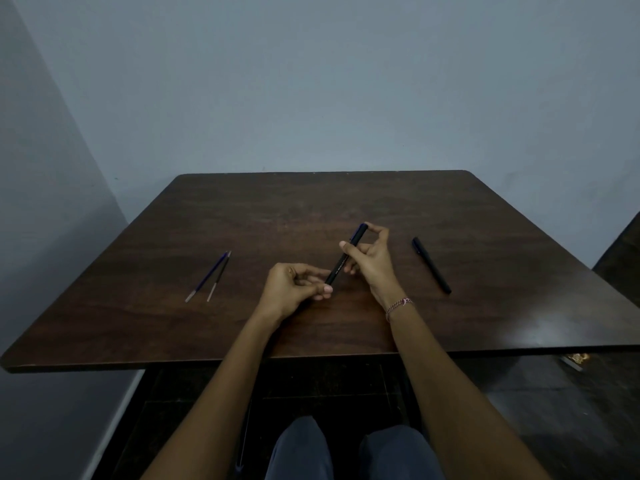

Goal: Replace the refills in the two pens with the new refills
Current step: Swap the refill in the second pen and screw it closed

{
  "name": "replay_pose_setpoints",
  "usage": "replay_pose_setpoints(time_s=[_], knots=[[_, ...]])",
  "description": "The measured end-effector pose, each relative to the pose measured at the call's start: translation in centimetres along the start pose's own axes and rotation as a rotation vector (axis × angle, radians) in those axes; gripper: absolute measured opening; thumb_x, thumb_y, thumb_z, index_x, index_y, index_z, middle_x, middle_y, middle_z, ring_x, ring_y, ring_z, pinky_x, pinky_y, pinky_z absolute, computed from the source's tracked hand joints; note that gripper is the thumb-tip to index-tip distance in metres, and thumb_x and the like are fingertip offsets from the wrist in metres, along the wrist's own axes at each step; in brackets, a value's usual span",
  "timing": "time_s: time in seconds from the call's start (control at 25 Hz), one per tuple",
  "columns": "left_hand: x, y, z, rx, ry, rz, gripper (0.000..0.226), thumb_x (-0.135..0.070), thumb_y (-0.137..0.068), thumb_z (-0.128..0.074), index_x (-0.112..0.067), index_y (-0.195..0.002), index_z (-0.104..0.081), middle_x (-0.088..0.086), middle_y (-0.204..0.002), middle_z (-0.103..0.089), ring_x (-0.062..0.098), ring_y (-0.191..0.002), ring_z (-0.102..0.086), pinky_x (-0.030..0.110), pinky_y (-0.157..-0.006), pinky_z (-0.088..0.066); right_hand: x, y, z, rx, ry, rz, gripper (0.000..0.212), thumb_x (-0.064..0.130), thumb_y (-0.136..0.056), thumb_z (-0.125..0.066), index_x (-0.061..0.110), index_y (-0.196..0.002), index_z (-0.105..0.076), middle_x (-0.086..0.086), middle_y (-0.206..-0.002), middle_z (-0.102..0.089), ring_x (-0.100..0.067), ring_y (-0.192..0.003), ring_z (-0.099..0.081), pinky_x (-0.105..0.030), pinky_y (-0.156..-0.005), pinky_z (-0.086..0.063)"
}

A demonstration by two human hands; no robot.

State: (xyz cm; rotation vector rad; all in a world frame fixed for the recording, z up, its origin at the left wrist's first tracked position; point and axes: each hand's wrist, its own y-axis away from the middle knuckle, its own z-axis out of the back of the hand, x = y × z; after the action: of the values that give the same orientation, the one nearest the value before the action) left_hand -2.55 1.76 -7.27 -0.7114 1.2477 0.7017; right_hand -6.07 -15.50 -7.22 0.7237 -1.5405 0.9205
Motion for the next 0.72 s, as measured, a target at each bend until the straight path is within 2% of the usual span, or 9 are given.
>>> replay_pose_setpoints(time_s=[0.12, 0.2, 0.24, 0.32, 0.44, 0.56, 0.72], knots=[[-0.3, 0.2, -0.3, 0.01, -0.129, 0.02, 0.029, -0.004, -0.067, -0.081, -0.007, -0.094, -0.07, 0.004, -0.066, -0.073, 0.015, -0.064, -0.071, 0.017, -0.06, -0.054, 0.3, -0.3, 0.3, -0.026, 0.18, -0.033, 0.041, 0.026, -0.089, -0.063, 0.018, -0.121, -0.039, -0.006, -0.072, -0.069, -0.011, -0.053, -0.061, -0.02, -0.052, -0.049], [-0.4, 0.2, -0.8, -0.008, -0.205, -0.008, 0.031, -0.009, -0.063, -0.084, -0.008, -0.092, -0.072, 0.0, -0.066, -0.072, 0.01, -0.062, -0.07, 0.015, -0.06, -0.053, 0.7, -0.8, 0.9, -0.035, 0.333, -0.027, 0.034, 0.033, -0.093, -0.057, 0.013, -0.118, -0.047, -0.003, -0.071, -0.068, -0.007, -0.051, -0.06, -0.017, -0.05, -0.047], [-0.5, 0.2, -1.1, -0.028, -0.244, -0.036, 0.034, -0.011, -0.061, -0.086, -0.008, -0.091, -0.073, -0.004, -0.066, -0.071, 0.005, -0.061, -0.068, 0.013, -0.061, -0.052, 1.2, -1.2, 1.3, -0.035, 0.409, -0.013, 0.032, 0.036, -0.094, -0.054, 0.011, -0.115, -0.051, -0.003, -0.075, -0.068, -0.007, -0.055, -0.06, -0.018, -0.051, -0.047], [-0.8, -0.1, -2.5, -0.049, -0.302, -0.095, 0.042, -0.016, -0.057, -0.089, -0.009, -0.095, -0.073, -0.009, -0.073, -0.07, -0.004, -0.062, -0.064, 0.006, -0.063, -0.048, 1.9, -1.9, 2.6, -0.049, 0.591, 0.042, 0.035, 0.041, -0.097, -0.045, 0.011, -0.107, -0.06, -0.007, -0.088, -0.068, -0.014, -0.074, -0.062, -0.027, -0.063, -0.047], [-1.4, -0.7, -5.6, -0.065, -0.455, -0.164, 0.055, -0.031, -0.057, -0.088, -0.019, -0.108, -0.071, -0.008, -0.098, -0.07, -0.006, -0.083, -0.062, 0.002, -0.074, -0.043, 2.5, -3.1, 5.0, -0.064, 0.901, 0.102, 0.048, 0.04, -0.1, -0.034, 0.006, -0.11, -0.066, -0.019, -0.114, -0.06, -0.033, -0.111, -0.051, -0.04, -0.091, -0.043], [-1.6, -1.4, -8.7, -0.041, -0.61, -0.19, 0.058, -0.042, -0.062, -0.083, -0.024, -0.115, -0.068, -0.003, -0.116, -0.068, 0.008, -0.105, -0.061, 0.017, -0.087, -0.046, 3.1, -3.9, 7.6, -0.114, 0.93, 0.014, 0.048, 0.048, -0.098, -0.033, 0.008, -0.103, -0.06, -0.013, -0.114, -0.053, -0.032, -0.114, -0.044, -0.043, -0.096, -0.036], [-1.7, -2.4, -12.1, -0.009, -0.664, -0.222, 0.056, -0.043, -0.068, -0.078, -0.022, -0.118, -0.066, -0.005, -0.129, -0.062, 0.005, -0.124, -0.05, 0.023, -0.1, -0.04, 3.3, -4.9, 10.4, -0.12, 0.967, -0.047, 0.042, 0.052, -0.097, -0.031, 0.017, -0.105, -0.052, -0.012, -0.124, -0.049, -0.03, -0.125, -0.036, -0.047, -0.104, -0.025]])
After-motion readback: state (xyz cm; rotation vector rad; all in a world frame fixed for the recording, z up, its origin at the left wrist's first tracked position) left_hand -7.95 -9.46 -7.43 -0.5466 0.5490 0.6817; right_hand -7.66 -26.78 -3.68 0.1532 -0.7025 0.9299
